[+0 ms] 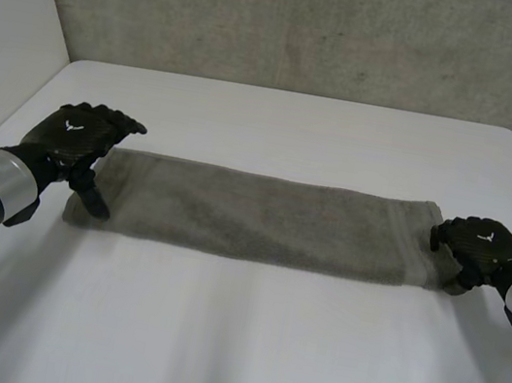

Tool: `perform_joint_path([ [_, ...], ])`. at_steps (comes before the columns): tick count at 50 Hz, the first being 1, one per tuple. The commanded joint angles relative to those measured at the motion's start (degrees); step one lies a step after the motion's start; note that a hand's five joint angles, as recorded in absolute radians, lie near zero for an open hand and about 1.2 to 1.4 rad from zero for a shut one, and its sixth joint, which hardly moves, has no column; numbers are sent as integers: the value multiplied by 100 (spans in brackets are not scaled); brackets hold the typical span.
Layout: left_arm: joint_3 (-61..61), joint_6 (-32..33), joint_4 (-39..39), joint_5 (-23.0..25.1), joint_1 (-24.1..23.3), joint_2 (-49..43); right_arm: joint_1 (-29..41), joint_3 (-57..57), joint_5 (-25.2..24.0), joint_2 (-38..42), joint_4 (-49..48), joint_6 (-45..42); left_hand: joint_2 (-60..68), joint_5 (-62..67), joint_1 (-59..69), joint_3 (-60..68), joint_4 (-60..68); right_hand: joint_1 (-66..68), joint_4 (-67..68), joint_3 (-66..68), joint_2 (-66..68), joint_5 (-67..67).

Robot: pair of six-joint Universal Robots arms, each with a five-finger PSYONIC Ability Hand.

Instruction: Fold the towel.

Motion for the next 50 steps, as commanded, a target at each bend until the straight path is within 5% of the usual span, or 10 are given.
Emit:
perform_joint_path([
  [1, 9, -181, 8, 2, -2, -3, 0, -167, 60, 250, -11, -27, -69, -31, -144, -32, -88, 1202, 1212, 1219, 1263, 1174],
  [4, 9, -207, 8, 2, 7, -3, -35, -246, 156, 189, -28, 16, -69, -31, -144, -32, -88, 4320, 4330, 4336, 4381, 4292],
  [13, 18, -207, 8, 2, 15, -3, -773, -272, 1131, -760, -441, -27, -86, -48, -160, -49, -105, 4334, 4344, 4351, 4395, 4306],
  [21, 27, -207, 8, 2, 24, -3, -625, -834, 1642, -945, -345, -71, -103, -65, -177, -66, -122, 4334, 4344, 4351, 4395, 4306],
  [30, 35, -225, 43, -7, 24, -3, 2048, -1556, 1686, -893, -389, -53, -103, -65, -177, -66, -122, 4334, 4344, 4351, 4395, 4306],
  [37, 44, -243, 60, -7, 33, 6, 4136, -2459, 1686, 273, -468, -237, -103, -65, -177, -66, -122, 4334, 4344, 4351, 4395, 4306],
  [43, 35, -278, 166, -7, 24, -11, 4772, -3050, 1826, 1129, -354, -721, -103, -65, -177, -66, -122, 4334, 4344, 4351, 4395, 4306],
  [45, 35, -374, 210, -16, 24, -11, 4904, -3365, 2045, 1558, -100, -1071, -103, -65, -177, -66, -122, -1394, -1384, -1377, -1332, -1422],
  [47, 35, -427, 219, -16, 24, -20, 4922, -3523, 2159, 1699, 119, -1221, -103, -65, -177, -66, -122, -2666, -2656, -2649, -2605, -2694],
  [50, 53, -488, 219, -16, 16, -11, 4913, -3726, 2266, 1797, 515, -1284, -103, -65, -177, -66, -122, -2666, -2656, -2649, -2605, -2694],
])
